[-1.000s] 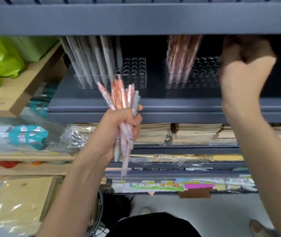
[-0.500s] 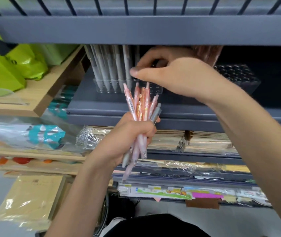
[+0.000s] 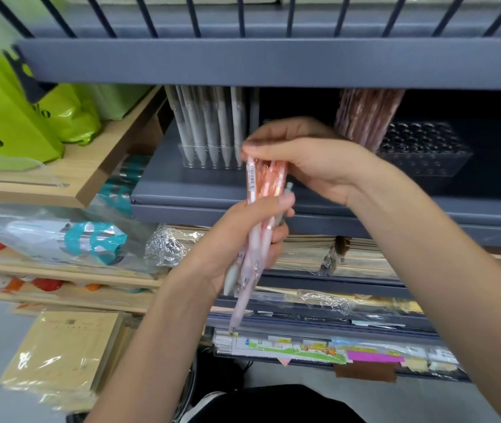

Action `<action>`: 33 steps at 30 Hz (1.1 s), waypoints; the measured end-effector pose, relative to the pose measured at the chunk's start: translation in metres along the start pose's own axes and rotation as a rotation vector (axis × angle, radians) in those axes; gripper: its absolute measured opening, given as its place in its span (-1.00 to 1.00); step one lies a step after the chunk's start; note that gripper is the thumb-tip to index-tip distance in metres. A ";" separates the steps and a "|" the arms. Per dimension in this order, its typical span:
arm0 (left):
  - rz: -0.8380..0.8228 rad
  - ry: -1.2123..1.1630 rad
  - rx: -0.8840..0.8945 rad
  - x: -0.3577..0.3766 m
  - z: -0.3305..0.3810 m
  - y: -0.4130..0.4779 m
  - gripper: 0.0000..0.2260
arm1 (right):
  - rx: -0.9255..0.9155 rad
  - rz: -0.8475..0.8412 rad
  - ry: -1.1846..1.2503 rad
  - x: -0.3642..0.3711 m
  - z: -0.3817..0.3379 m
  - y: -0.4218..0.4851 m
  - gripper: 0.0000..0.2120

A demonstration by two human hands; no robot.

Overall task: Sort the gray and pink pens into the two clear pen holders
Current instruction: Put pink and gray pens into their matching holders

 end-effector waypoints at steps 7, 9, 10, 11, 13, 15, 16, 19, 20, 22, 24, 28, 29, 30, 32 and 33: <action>-0.069 -0.214 0.004 0.009 -0.002 0.004 -0.67 | -0.037 0.192 0.163 -0.006 0.018 -0.009 -0.93; -0.114 -0.266 -0.003 0.017 -0.002 0.004 -0.79 | -0.049 0.247 0.134 -0.006 0.021 -0.011 -0.88; -0.114 -0.299 -0.009 0.019 -0.002 0.006 -0.85 | -0.052 0.279 0.128 -0.006 0.023 -0.012 -0.86; -0.094 -0.323 -0.010 0.020 -0.003 0.007 -0.89 | -0.054 0.310 0.118 -0.006 0.024 -0.013 -0.84; -0.046 -0.333 0.011 0.019 -0.003 0.009 -0.90 | -0.050 0.356 0.075 -0.004 0.026 -0.014 -0.81; -0.026 -0.343 0.034 0.020 -0.003 0.010 -0.88 | -0.038 0.384 -0.010 -0.004 0.025 -0.012 -0.79; -0.017 -0.351 0.045 0.019 -0.002 0.010 -0.87 | -0.032 0.400 -0.066 -0.005 0.024 -0.011 -0.77; 0.000 -0.351 0.068 0.018 -0.001 0.010 -0.88 | -0.026 0.437 -0.176 -0.011 0.021 -0.009 -0.74; -0.002 -0.344 0.073 0.019 0.000 0.010 -0.89 | -0.031 0.441 -0.186 -0.011 0.020 -0.009 -0.74; -0.008 -0.329 0.081 0.020 0.000 0.010 -0.89 | -0.046 0.444 -0.188 -0.011 0.020 -0.009 -0.74; -0.007 -0.313 0.083 0.018 0.000 0.011 -0.88 | -0.059 0.457 -0.195 -0.013 0.020 -0.010 -0.72; -0.092 -0.346 0.062 0.019 -0.002 0.011 -0.95 | -0.091 0.434 -0.152 -0.014 0.017 -0.010 -0.77; -0.101 -0.349 0.063 0.017 -0.001 0.010 -0.92 | -0.102 0.427 -0.113 -0.014 0.015 -0.010 -0.80; -0.111 -0.352 0.065 0.016 0.000 0.010 -0.87 | -0.117 0.424 -0.077 -0.013 0.013 -0.010 -0.81; -0.160 -0.372 0.073 0.018 0.001 0.008 -0.76 | -0.153 0.439 -0.023 -0.014 0.007 -0.010 -0.80; -0.199 -0.395 0.076 0.020 0.002 0.007 -0.70 | -0.174 0.462 0.011 -0.016 0.003 -0.010 -0.79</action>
Point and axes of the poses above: each hand's wrist, its own y-axis towards the middle knuckle, its own x-axis out of the palm, z = x × y, the point moved 9 cm from there along y, towards the middle knuckle, and after that the axes turned 9 degrees about -x, right-handed, at the moved point
